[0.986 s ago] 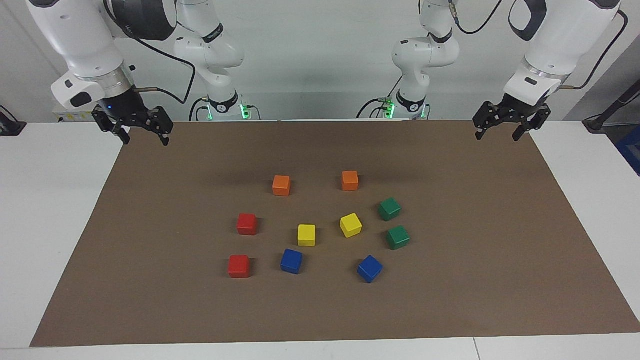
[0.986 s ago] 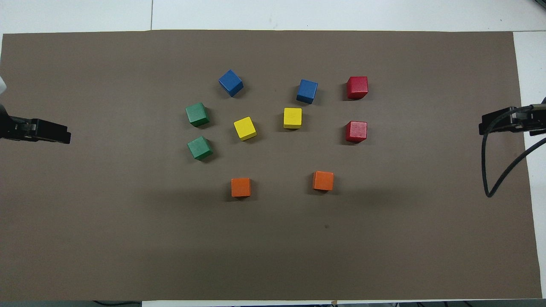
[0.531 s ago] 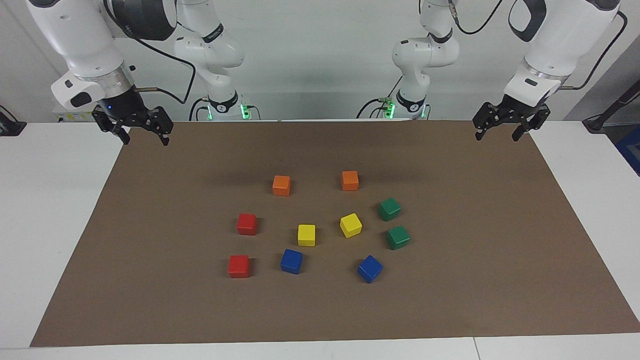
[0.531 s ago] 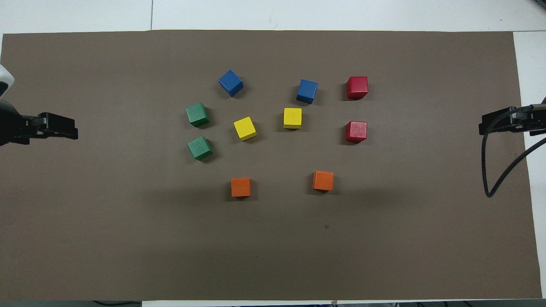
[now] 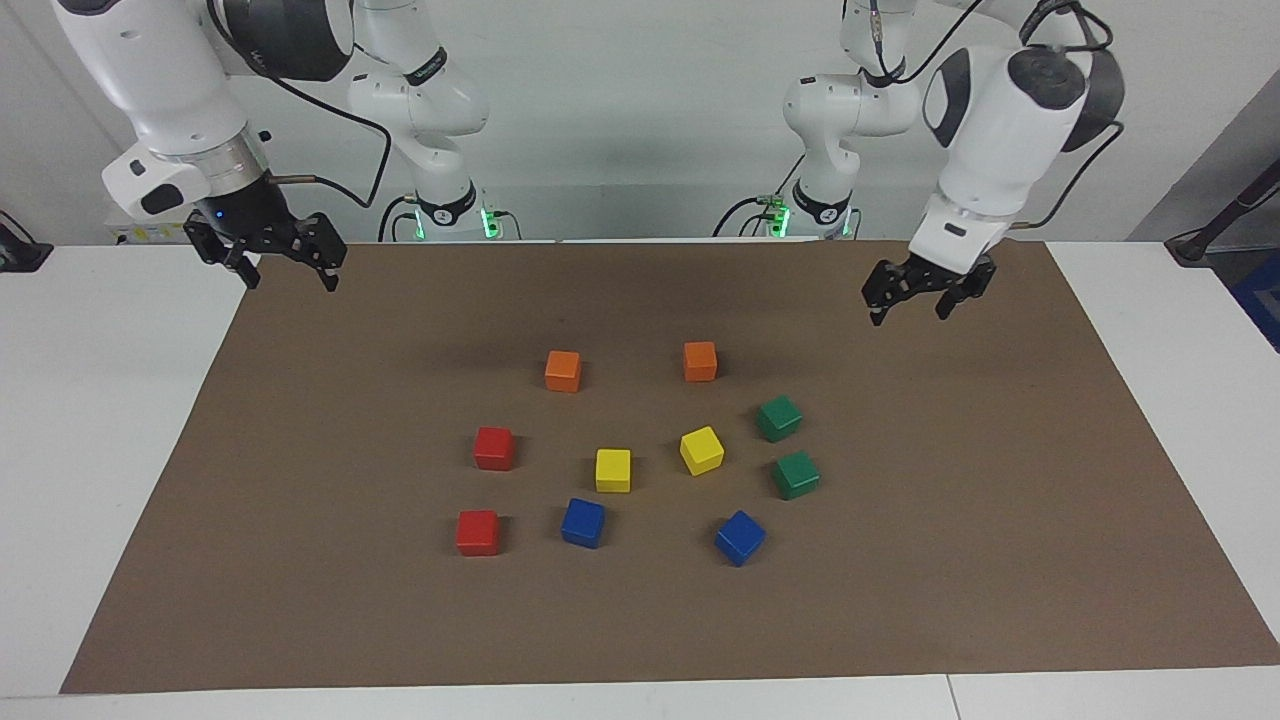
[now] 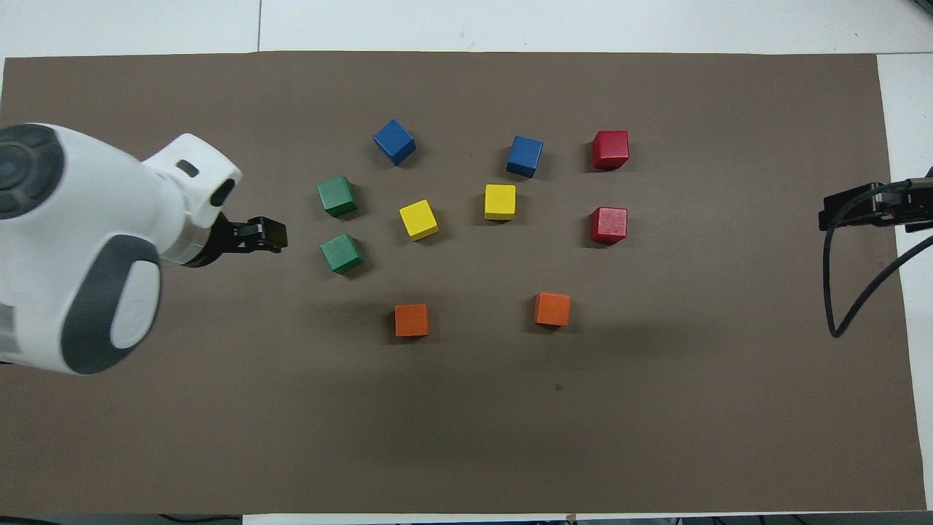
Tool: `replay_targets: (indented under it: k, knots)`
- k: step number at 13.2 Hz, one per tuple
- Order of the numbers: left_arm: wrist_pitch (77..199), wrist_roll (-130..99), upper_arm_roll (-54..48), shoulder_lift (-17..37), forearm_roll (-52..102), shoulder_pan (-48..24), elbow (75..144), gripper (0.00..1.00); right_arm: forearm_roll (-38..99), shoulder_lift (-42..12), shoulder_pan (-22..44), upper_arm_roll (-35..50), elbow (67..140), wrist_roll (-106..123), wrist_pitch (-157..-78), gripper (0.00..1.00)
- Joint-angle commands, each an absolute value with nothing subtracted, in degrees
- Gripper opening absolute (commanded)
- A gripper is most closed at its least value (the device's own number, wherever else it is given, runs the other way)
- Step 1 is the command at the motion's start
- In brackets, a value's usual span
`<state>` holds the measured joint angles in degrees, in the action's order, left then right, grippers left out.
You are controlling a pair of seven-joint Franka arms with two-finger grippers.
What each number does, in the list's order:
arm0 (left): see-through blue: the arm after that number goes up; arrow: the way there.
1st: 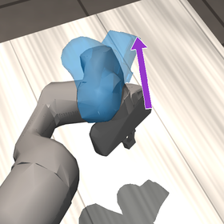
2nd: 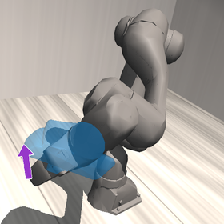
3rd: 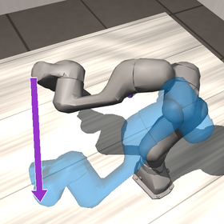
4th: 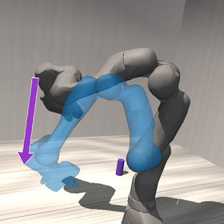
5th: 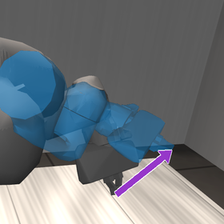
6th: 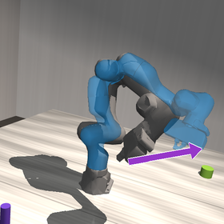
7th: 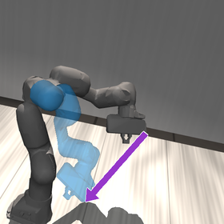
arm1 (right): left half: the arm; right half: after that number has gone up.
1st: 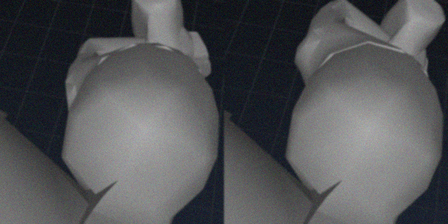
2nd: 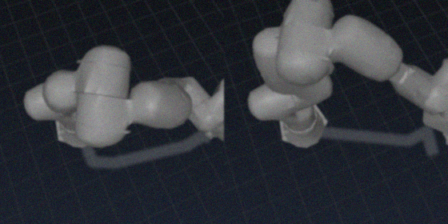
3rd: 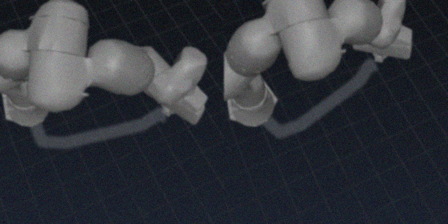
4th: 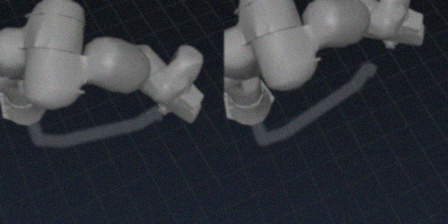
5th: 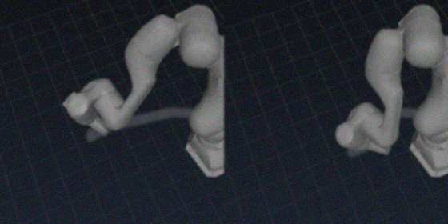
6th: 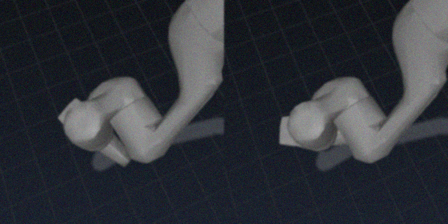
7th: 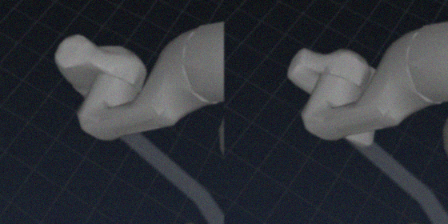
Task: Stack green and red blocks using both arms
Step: 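Grasp the green block with the left gripper while the right gripper reaches red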
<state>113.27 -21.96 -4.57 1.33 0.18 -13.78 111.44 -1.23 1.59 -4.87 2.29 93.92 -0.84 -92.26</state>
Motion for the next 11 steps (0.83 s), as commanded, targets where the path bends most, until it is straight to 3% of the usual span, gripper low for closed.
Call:
replay_targets:
  k: [1, 7, 11]
  knots:
    - [120.0, -26.7, -3.7, 6.2, 0.7, -15.7, 112.1, 1.0, -1.7, 2.4, -5.6, 2.7, 94.7, -1.2, -93.1, 1.0]
    - [129.9, -37.9, -3.4, 16.3, 0.4, -19.6, 112.3, 1.0, -1.8, 3.3, -4.9, 3.0, 97.2, -1.0, -93.9, 1.0]
    - [130.4, -38.4, -3.4, 16.5, 0.4, -19.1, 113.0, 1.0, -1.3, 3.9, -1.1, 3.7, 106.8, -10.0, -105.1, 1.0]
